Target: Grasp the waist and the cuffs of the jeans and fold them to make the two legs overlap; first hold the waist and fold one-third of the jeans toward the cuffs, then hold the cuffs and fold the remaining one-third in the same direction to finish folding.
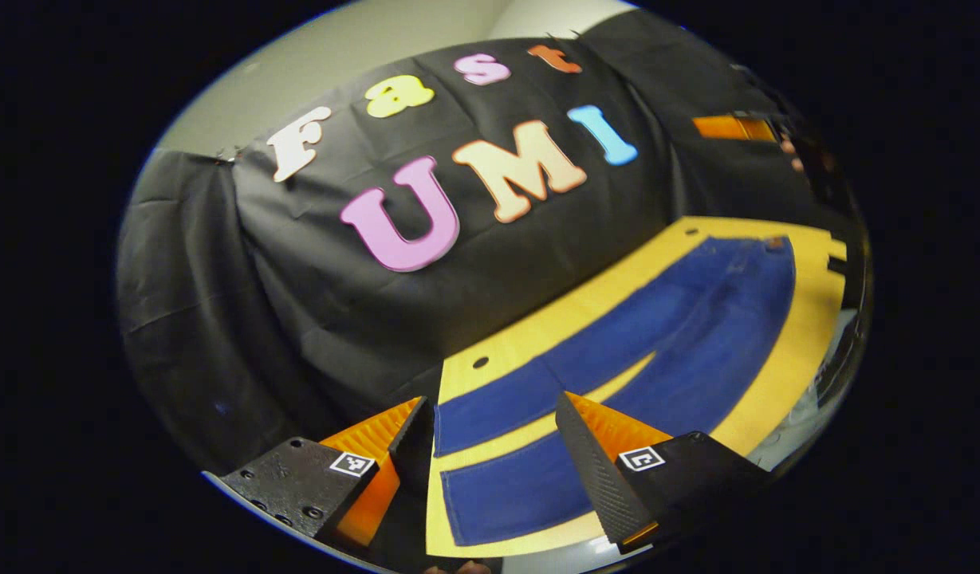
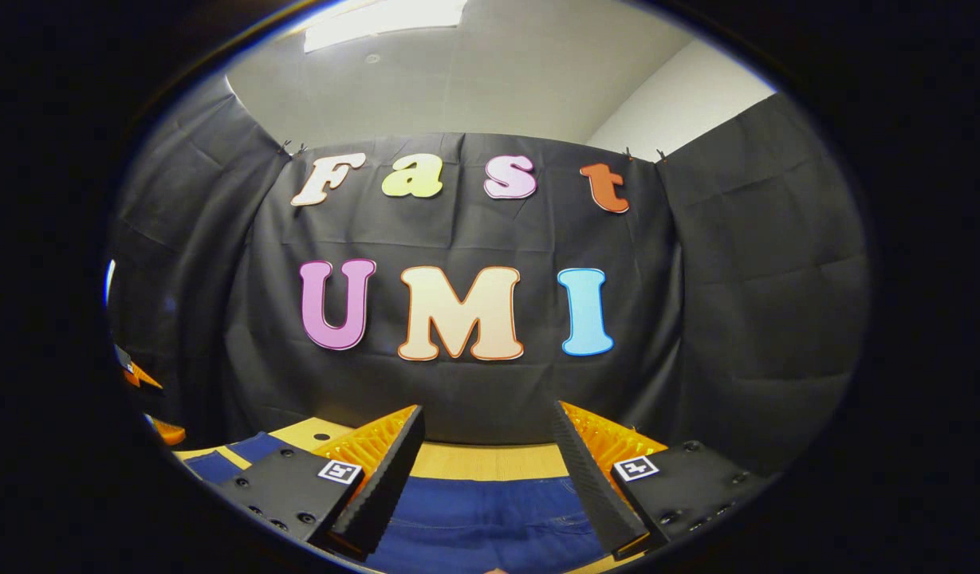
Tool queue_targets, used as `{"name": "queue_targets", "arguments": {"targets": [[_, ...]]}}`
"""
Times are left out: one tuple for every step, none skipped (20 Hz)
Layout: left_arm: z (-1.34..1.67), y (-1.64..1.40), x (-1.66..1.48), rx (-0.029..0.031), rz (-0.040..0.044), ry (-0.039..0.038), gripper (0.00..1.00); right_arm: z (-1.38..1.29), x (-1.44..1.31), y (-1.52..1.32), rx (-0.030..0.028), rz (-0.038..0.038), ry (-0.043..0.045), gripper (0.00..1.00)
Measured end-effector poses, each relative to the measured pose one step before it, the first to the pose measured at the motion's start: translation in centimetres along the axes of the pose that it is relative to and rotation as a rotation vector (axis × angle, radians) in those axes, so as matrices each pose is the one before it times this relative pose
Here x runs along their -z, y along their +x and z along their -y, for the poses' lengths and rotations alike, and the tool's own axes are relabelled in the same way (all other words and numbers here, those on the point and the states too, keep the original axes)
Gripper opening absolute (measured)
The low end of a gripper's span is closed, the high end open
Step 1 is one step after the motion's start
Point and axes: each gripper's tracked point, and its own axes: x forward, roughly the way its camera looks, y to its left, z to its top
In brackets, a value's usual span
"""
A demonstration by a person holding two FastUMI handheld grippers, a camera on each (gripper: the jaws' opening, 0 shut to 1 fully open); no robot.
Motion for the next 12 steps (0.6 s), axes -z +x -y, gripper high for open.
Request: {"name": "queue_targets", "arguments": {"targets": [[0.674,0.032,1.523,0.02512,-0.03706,0.03742,0.95,-0.199,0.405,-0.126,-0.00164,-0.00729,-0.00448,0.98],[0.628,0.1,1.457,0.02617,-0.0289,0.03692,0.95,-0.195,0.421,-0.208,0.00114,-0.00834,-0.00426,0.98],[0.523,0.058,1.196,0.01999,-0.02538,0.04079,0.95,-0.081,0.475,-0.261,0.00212,-0.01155,-0.00032,0.98],[0.47,0.226,1.287,0.02287,-0.02875,0.03995,0.95,-0.241,0.446,-0.181,-0.0023,-0.01178,0.00173,0.98],[0.298,0.302,1.366,0.00686,-0.02139,0.03748,0.95,-0.33,0.342,-0.238,-0.00174,-0.00852,-0.0063,0.98],[0.384,0.348,1.381,0.00039,-0.01332,0.0302,0.95,-0.066,0.245,-0.173,0.0038,-0.0059,-0.01346,0.99],[0.633,0.279,1.571,0.01811,-0.0355,0.03138,0.95,-0.016,0.215,-0.35,0.00506,-0.00252,-0.01113,0.99],[0.461,-0.063,1.414,0.00591,-0.02459,0.0376,0.95,-0.208,0.061,-0.368,0.0035,-0.00202,-0.00503,0.99],[0.414,0.073,1.014,0.0131,-0.01798,0.03777,0.95,-0.339,0.251,-0.197,0.00052,-0.00247,-0.00128,0.99],[0.601,0.405,1.203,0.02154,-0.02122,0.03771,0.95,-0.219,0.186,-0.264,0.00172,-0.00428,-0.00181,0.98],[0.724,0.348,0.876,0.03386,-0.01541,0.02877,0.95,-0.1,0.339,-0.211,0.00411,-0.0061,-0.00469,0.98],[0.966,0.496,1.107,0.03755,-0.02172,0.02368,0.95,-0.064,0.262,-0.095,0.00521,-0.0066,-0.00492,0.98]]}}
